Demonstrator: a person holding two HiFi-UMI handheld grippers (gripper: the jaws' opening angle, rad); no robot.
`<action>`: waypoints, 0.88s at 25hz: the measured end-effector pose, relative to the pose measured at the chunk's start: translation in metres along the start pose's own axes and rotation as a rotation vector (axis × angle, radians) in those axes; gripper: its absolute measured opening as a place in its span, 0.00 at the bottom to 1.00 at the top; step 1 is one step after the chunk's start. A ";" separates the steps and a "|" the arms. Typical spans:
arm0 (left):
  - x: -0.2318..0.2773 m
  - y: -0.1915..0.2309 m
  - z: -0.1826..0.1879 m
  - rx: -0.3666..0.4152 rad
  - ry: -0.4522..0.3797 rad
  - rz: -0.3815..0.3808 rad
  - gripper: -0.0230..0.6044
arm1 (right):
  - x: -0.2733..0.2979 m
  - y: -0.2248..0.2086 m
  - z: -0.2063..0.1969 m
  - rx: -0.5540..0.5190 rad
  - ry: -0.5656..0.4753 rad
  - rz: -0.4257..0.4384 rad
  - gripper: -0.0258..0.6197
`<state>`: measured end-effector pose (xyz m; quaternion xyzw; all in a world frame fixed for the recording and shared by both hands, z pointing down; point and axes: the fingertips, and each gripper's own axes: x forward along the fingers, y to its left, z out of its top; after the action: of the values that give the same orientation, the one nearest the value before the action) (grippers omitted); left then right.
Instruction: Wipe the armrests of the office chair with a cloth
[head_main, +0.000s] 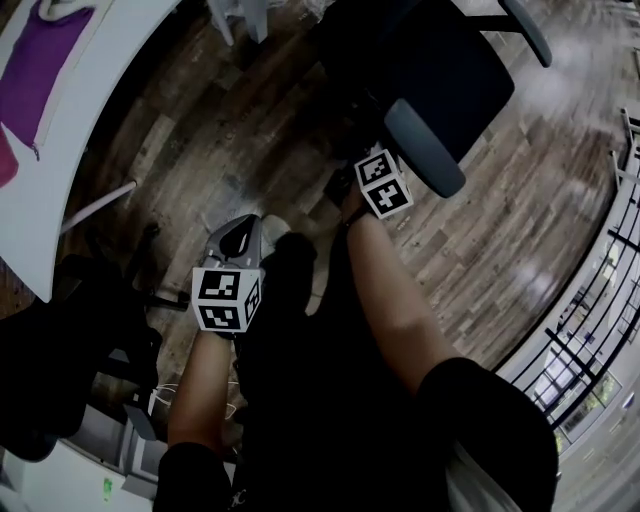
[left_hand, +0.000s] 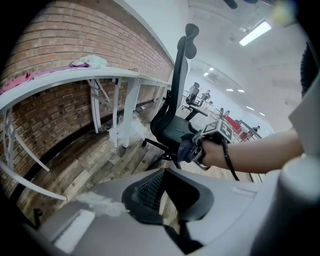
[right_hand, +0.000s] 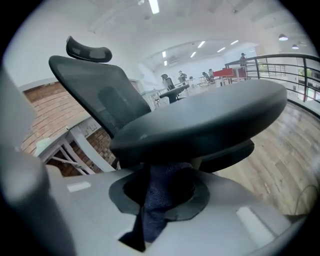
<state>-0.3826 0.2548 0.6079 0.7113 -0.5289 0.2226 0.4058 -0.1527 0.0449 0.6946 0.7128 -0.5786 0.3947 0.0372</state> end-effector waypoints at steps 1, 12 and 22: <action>0.000 -0.002 0.004 0.008 -0.001 -0.004 0.05 | -0.006 0.000 0.002 -0.004 -0.001 0.004 0.15; -0.001 -0.064 0.059 0.106 -0.028 -0.047 0.05 | -0.116 -0.006 0.031 -0.292 0.087 0.257 0.15; 0.020 -0.191 0.132 0.163 -0.131 -0.056 0.05 | -0.176 -0.021 0.159 -0.619 -0.024 0.565 0.15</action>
<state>-0.2120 0.1571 0.4815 0.7696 -0.5143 0.2066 0.3172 -0.0553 0.1111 0.4877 0.4859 -0.8430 0.1884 0.1331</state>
